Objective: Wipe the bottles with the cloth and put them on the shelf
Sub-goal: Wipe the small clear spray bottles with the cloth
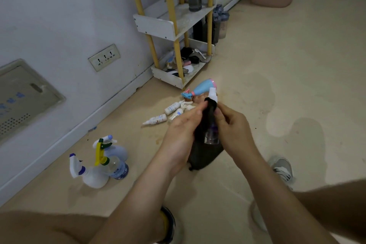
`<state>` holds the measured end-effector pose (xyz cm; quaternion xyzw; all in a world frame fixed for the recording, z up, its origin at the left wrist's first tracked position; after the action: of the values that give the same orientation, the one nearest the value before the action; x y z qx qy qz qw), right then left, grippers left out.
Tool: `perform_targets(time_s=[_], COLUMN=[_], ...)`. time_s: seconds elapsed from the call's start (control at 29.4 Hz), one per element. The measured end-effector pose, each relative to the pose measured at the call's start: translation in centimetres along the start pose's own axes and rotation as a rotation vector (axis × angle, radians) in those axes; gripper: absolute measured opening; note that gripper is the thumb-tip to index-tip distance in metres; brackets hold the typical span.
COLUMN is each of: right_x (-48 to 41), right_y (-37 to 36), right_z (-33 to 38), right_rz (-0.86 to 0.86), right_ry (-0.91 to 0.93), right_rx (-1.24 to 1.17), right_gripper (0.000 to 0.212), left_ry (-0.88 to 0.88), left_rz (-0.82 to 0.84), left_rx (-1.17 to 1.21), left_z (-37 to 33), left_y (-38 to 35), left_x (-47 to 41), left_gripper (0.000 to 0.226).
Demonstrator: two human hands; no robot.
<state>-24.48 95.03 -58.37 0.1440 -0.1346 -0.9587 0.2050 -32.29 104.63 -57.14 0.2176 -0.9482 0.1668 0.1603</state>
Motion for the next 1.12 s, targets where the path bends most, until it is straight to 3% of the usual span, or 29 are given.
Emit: perform_targets(time_s=[0.07, 0.17, 0.24, 0.31, 0.37, 0.44, 0.54, 0.65, 0.71, 0.78, 0.88, 0.95, 1.06, 1.12], right_x=[0.4, 0.8, 1.4, 1.8, 2.5, 3.3, 4.4, 5.2, 5.6, 5.8, 5.5, 4.7, 3.5, 3.6], right_y=[-0.5, -2.7, -3.6, -3.8, -3.9, -3.7, -3.3, -4.8, -5.6, -6.0, -5.7, -4.7, -3.7, -3.9], right_z=[0.1, 1.2, 2.7, 4.0, 5.1, 5.3, 3.4, 1.2, 1.0, 0.9, 0.3, 0.3, 2.2, 3.4], right_rz=[-0.012, 0.104, 0.207, 0.24, 0.215, 0.16, 0.128, 0.165, 0.147, 0.13, 0.041, -0.001, 0.058, 0.153], right_ry=[-0.034, -0.08, 0.015, 0.177, 0.288, 0.312, 0.112, -0.253, -0.386, -0.412, -0.39, -0.299, -0.082, 0.037], right_rx=[-0.189, -0.423, -0.317, -0.057, 0.131, 0.114, -0.011, -0.444, -0.68, -0.715, -0.612, -0.385, 0.034, 0.227], right_gripper=[0.036, 0.044, 0.049, 0.058, 0.061, 0.056, 0.036, 0.016, 0.016, 0.022, 0.018, 0.016, 0.014, 0.016], left_ry=[-0.125, -0.203, -0.17, -0.106, -0.065, -0.048, -0.019, 0.013, 0.02, 0.008, -0.009, 0.016, 0.045, 0.019], left_rz=[-0.022, -0.105, -0.163, -0.249, -0.35, -0.433, -0.5, -0.415, -0.293, -0.21, -0.201, -0.219, -0.202, -0.28], left_rx=[-0.105, -0.023, 0.101, 0.231, 0.265, 0.272, 0.359, 0.342, 0.253, 0.166, -0.017, -0.026, 0.021, 0.0], left_z=[-0.5, -1.1, -1.3, -1.2, -1.2, -1.4, -1.9, -2.2, -2.2, -2.0, -0.8, 0.4, 1.0, 0.8], left_y=[0.0, 0.6, 1.4, 2.5, 3.6, 4.8, 6.3, 5.9, 4.5, 3.2, 2.7, 2.9, 3.0, 4.3], left_x=[0.1, 0.4, 0.0, -0.3, -0.4, -0.4, -0.3, -0.6, -0.6, -0.2, 0.1, 0.2, 0.1, -0.2], left_gripper=[0.038, 0.044, 0.037, 0.031, 0.022, 0.02, 0.025, 0.029, 0.027, 0.021, 0.011, 0.009, 0.007, 0.015])
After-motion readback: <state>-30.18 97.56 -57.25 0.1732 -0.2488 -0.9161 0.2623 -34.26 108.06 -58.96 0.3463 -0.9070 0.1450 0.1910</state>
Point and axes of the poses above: each hand's wrist, its own x-axis away from the middle knuckle, its own y-axis out of the back of the hand, z = x × y, the point moved 10 cm from there along -x, towards the middle knuckle, and after that the axes turned 12 degrees about y, right-handed, at the moved point
